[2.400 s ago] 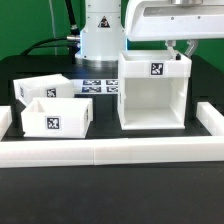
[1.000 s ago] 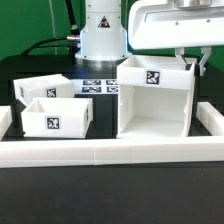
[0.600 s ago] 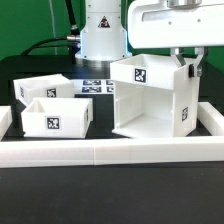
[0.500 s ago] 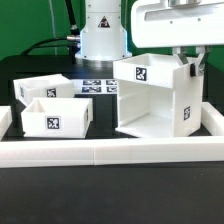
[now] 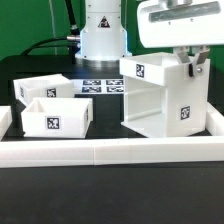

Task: Assemble drawer

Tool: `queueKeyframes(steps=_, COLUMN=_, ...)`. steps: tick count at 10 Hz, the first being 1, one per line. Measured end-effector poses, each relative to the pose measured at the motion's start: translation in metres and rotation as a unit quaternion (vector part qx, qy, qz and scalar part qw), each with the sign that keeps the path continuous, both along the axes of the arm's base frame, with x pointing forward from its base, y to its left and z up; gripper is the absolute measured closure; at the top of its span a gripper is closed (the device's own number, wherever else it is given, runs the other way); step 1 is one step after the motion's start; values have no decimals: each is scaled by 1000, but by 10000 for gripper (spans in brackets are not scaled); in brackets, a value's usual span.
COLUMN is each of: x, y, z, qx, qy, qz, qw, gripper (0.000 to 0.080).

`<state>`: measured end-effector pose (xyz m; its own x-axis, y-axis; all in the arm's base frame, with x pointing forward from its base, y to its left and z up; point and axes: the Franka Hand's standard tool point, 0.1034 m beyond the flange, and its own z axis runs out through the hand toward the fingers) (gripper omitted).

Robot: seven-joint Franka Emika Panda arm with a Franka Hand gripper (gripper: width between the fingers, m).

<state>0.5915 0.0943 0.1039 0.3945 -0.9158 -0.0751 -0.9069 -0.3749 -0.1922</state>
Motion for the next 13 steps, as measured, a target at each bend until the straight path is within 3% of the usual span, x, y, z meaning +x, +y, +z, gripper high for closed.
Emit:
queueKeyframes(steps=3, x=15, y=3, z=-1, qx=40, qy=24, qz=-134, qw=990, gripper=758)
queueKeyframes(steps=9, x=49, y=11, z=-4, qx=50, qy=27, qz=-141, qw=988, gripper=757)
queueKeyframes(steps=13, x=53, y=13, z=-5, qx=52, qy=41, qz=-139, qw=988, gripper=757)
